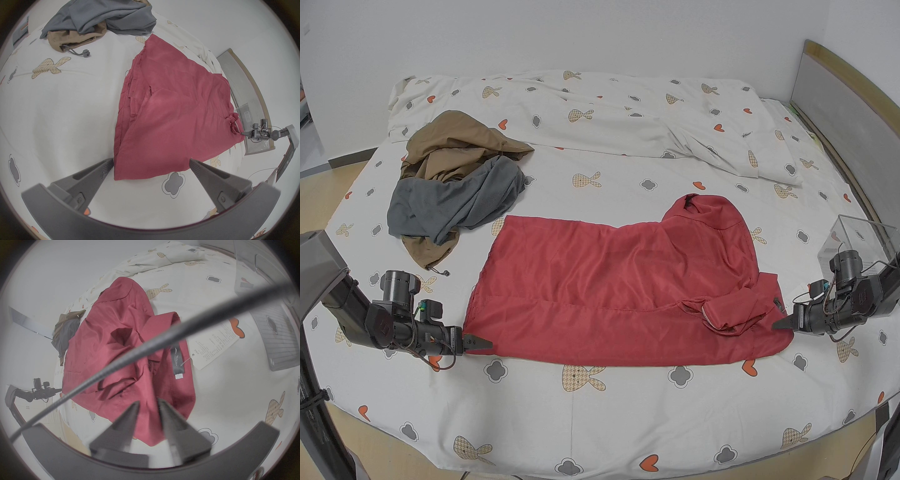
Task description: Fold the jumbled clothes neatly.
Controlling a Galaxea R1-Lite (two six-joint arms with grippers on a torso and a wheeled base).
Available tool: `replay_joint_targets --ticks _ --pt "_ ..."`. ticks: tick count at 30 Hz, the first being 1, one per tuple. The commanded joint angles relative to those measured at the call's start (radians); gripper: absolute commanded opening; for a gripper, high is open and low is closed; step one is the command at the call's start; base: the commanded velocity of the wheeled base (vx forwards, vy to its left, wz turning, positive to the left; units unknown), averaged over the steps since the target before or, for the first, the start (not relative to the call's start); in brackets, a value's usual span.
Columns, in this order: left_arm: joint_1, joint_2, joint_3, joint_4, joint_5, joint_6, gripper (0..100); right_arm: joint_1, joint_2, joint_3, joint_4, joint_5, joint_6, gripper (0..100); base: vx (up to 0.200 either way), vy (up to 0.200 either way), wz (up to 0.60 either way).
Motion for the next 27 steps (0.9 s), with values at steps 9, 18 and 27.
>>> replay_joint_targets --ticks 9,18,27 --pt "-0.038 -0.303 0.014 -0.004 -0.006 -0.173 100 -0.025 -0.343 -0.008 -0.010 0.011 0.016 100 0.000 0.000 0.00" --pt "-0.076 -0.507 -0.060 0.181 -0.002 -0.306 100 0.073 -0.616 -0.019 -0.004 -0.001 0.321 100 0.000 0.000 0.00" --pt "-0.107 -0.539 -0.040 0.552 0.016 0.106 100 0.263 -0.657 0.314 0.005 -0.259 0.008 100 0.000 0.000 0.00"
